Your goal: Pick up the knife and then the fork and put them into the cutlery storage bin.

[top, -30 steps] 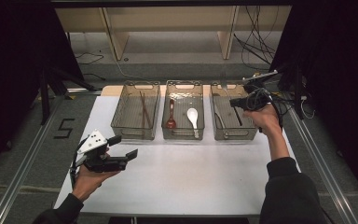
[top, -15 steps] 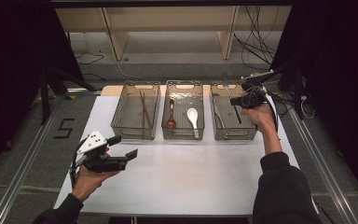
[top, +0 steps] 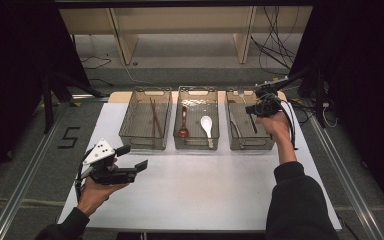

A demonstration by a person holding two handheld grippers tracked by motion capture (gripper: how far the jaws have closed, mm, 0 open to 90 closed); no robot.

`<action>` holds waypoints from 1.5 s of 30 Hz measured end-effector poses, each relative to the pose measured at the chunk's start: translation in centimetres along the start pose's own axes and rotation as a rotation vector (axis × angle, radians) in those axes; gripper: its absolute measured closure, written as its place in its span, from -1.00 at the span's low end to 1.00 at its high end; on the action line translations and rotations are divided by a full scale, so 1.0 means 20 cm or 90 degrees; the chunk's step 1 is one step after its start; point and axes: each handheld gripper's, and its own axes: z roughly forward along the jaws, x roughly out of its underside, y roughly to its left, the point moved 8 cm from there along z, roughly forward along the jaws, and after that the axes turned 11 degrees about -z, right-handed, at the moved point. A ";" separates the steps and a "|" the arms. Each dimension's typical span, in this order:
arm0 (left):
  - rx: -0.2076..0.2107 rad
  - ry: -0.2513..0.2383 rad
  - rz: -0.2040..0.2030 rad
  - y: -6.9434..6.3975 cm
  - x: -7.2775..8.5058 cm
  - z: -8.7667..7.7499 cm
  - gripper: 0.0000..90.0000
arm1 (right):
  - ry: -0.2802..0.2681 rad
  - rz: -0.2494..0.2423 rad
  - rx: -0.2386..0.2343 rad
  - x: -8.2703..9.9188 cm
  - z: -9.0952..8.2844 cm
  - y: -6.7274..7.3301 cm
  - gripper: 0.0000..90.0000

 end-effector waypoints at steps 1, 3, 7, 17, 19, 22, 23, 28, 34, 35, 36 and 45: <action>0.000 0.000 0.001 0.00 0.00 0.00 -0.66 | 0.003 -0.003 0.003 0.00 0.00 0.00 0.87; 0.000 0.000 0.000 0.00 0.00 0.00 -0.66 | 0.007 -0.001 0.006 0.01 0.01 -0.01 0.87; -0.002 0.001 -0.001 0.00 0.00 0.00 -0.66 | 0.015 0.000 0.007 0.02 0.04 -0.01 0.87; -0.002 0.004 0.002 0.00 0.00 0.00 -0.66 | 0.045 0.017 0.013 0.09 0.10 -0.01 0.81; -0.002 0.003 0.000 0.00 0.00 0.00 -0.66 | 0.037 0.025 0.007 0.09 0.09 -0.02 0.68; -0.002 0.003 0.000 0.00 0.00 0.01 -0.66 | 0.027 0.026 -0.001 0.07 0.07 -0.01 0.47; -0.002 0.002 -0.001 0.00 0.00 0.01 -0.66 | 0.026 0.023 -0.004 0.07 0.06 0.00 0.42; -0.002 0.002 -0.002 0.00 0.00 0.00 -0.66 | 0.008 -0.007 -0.021 0.06 0.01 0.06 0.17; -0.002 0.003 -0.002 0.00 0.00 0.00 -0.66 | -0.041 -0.038 -0.062 0.09 -0.07 0.20 -0.02; -0.002 0.003 -0.003 0.00 0.00 0.00 -0.66 | -0.050 -0.043 -0.068 0.10 -0.09 0.22 -0.04; -0.003 0.003 -0.004 0.00 0.00 0.01 -0.66 | -0.059 -0.045 -0.076 0.11 -0.10 0.25 -0.06; -0.001 0.005 -0.006 0.00 0.00 0.02 -0.66 | -0.152 -0.042 -0.150 0.16 -0.19 0.45 -0.20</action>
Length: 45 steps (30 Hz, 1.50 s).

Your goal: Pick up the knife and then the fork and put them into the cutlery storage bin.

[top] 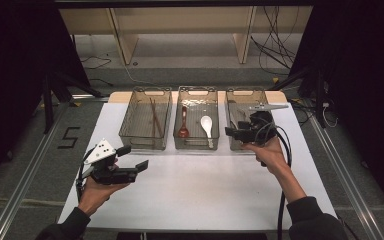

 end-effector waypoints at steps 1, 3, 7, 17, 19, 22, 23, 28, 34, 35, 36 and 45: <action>0.000 0.001 0.001 0.00 0.00 0.00 -0.66 | -0.012 0.009 -0.013 0.00 -0.01 0.02 -0.23; 0.003 0.003 0.001 -0.01 0.00 0.00 -0.66 | -0.018 0.010 -0.020 0.00 -0.02 0.05 -0.27; 0.004 0.004 -0.002 -0.01 0.00 0.00 -0.66 | -0.036 0.002 -0.033 0.02 -0.04 0.12 -0.30; 0.007 0.008 0.001 -0.02 0.00 0.02 -0.66 | -0.045 -0.023 -0.055 0.11 -0.06 0.24 -0.36; 0.009 0.010 0.002 -0.02 0.01 0.02 -0.66 | -0.050 -0.021 -0.055 0.12 -0.08 0.25 -0.37; 0.011 0.012 0.004 -0.03 0.01 0.01 -0.66 | -0.054 -0.024 -0.054 0.13 -0.10 0.27 -0.37; 0.011 0.010 0.002 -0.03 0.01 0.01 -0.66 | -0.059 -0.030 -0.050 0.14 -0.11 0.27 -0.37; 0.013 0.007 0.003 -0.03 0.02 0.00 -0.66 | -0.061 -0.025 -0.049 0.16 -0.14 0.29 -0.38; 0.018 0.013 0.003 -0.04 0.02 0.01 -0.66 | -0.061 -0.031 -0.049 0.20 -0.15 0.32 -0.41; 0.019 0.013 0.003 -0.04 0.02 0.01 -0.66 | -0.059 -0.035 -0.049 0.21 -0.15 0.32 -0.42; 0.020 0.013 0.003 -0.04 0.02 0.01 -0.66 | -0.057 -0.035 -0.052 0.22 -0.15 0.33 -0.43; 0.026 0.011 0.000 -0.04 0.02 -0.01 -0.67 | -0.060 -0.051 -0.052 0.24 -0.16 0.38 -0.45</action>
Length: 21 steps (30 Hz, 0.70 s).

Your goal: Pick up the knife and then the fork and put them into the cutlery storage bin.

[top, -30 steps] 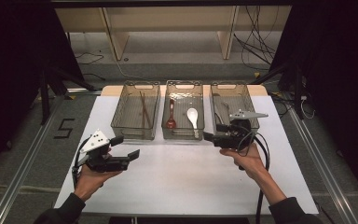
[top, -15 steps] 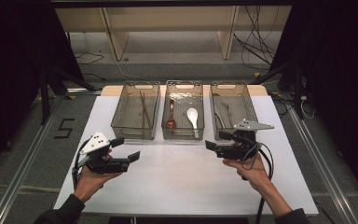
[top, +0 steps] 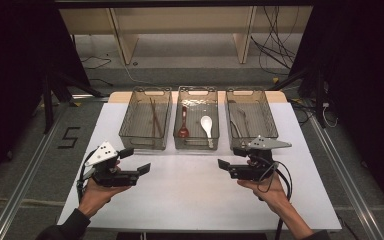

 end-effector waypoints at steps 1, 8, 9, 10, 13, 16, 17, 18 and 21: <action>0.002 0.002 -0.003 0.00 0.00 0.00 -0.67 | -0.001 -0.001 0.001 0.00 0.00 0.00 -0.45; 0.011 0.008 -0.001 -0.03 0.01 -0.01 -0.67 | -0.003 -0.008 0.008 0.04 -0.03 0.03 -0.46; 0.012 0.010 -0.001 -0.03 0.01 -0.01 -0.67 | -0.002 -0.009 0.009 0.05 -0.04 0.04 -0.47; 0.013 0.010 -0.002 -0.03 0.02 -0.01 -0.67 | -0.002 -0.015 0.010 0.06 -0.04 0.04 -0.47; 0.015 0.011 -0.003 -0.04 0.02 -0.01 -0.67 | 0.002 -0.021 0.013 0.08 -0.06 0.06 -0.47; 0.016 0.017 0.000 -0.05 0.03 -0.01 -0.67 | 0.009 -0.037 0.023 0.11 -0.08 0.06 -0.48; 0.016 0.016 -0.001 -0.05 0.03 -0.01 -0.67 | 0.010 -0.036 0.026 0.12 -0.10 0.06 -0.48; 0.018 0.018 0.004 -0.05 0.03 -0.01 -0.67 | 0.011 -0.033 0.026 0.13 -0.10 0.06 -0.48; 0.019 0.016 0.005 -0.06 0.03 -0.02 -0.67 | 0.018 -0.031 0.031 0.16 -0.12 0.06 -0.48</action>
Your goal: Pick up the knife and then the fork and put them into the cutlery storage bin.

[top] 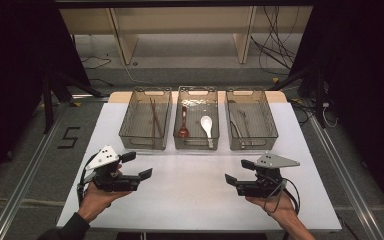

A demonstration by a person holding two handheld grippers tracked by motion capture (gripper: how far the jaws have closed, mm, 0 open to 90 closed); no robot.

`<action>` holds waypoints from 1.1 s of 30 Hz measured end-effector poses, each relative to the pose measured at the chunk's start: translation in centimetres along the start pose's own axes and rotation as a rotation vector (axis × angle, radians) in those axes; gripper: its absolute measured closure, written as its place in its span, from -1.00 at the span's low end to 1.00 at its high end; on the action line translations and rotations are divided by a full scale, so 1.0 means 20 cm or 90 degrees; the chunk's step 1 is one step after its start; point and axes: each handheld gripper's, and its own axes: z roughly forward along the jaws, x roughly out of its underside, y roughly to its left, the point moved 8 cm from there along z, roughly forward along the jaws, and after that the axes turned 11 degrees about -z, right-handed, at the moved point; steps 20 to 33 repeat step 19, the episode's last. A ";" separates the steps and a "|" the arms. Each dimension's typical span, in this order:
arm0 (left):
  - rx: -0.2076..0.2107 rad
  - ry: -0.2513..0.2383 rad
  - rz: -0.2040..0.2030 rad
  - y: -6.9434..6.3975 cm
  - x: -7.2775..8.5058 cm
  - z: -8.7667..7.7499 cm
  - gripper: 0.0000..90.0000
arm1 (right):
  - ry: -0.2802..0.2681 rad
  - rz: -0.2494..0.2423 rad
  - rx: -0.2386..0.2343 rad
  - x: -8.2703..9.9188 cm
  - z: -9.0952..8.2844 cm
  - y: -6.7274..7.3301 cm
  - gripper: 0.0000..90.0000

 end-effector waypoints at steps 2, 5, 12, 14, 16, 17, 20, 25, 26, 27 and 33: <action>0.000 0.000 0.001 0.00 0.00 0.00 -0.67 | -0.002 0.001 0.001 0.00 0.00 0.00 -0.49; 0.000 -0.003 -0.004 0.00 0.00 0.00 -0.67 | -0.010 0.004 0.002 -0.01 -0.01 0.00 -0.49; -0.002 -0.003 -0.008 0.01 0.00 0.00 -0.67 | -0.019 0.017 0.007 -0.01 -0.01 -0.02 -0.49; -0.002 -0.002 -0.007 0.01 0.00 0.00 -0.67 | -0.018 0.016 0.005 -0.01 -0.01 -0.02 -0.49; -0.001 -0.002 -0.006 0.01 0.00 0.00 -0.67 | -0.014 0.015 0.005 -0.01 -0.01 -0.02 -0.49; -0.001 -0.002 -0.006 0.01 0.00 0.00 -0.67 | -0.014 0.016 0.005 -0.01 -0.01 -0.02 -0.49; -0.002 -0.002 -0.006 0.01 0.00 0.00 -0.67 | -0.012 0.016 0.006 0.00 0.00 -0.02 -0.49; -0.002 -0.002 -0.006 0.01 0.00 0.00 -0.67 | -0.012 0.016 0.006 0.00 0.00 -0.02 -0.49; -0.002 -0.002 -0.006 0.01 0.00 0.00 -0.67 | -0.012 0.016 0.006 0.00 0.00 -0.02 -0.49; -0.002 -0.002 -0.006 0.01 0.00 0.00 -0.67 | -0.012 0.016 0.006 0.00 0.00 -0.02 -0.49; -0.002 -0.002 -0.006 0.01 0.00 0.00 -0.67 | -0.012 0.016 0.006 0.00 0.00 -0.02 -0.49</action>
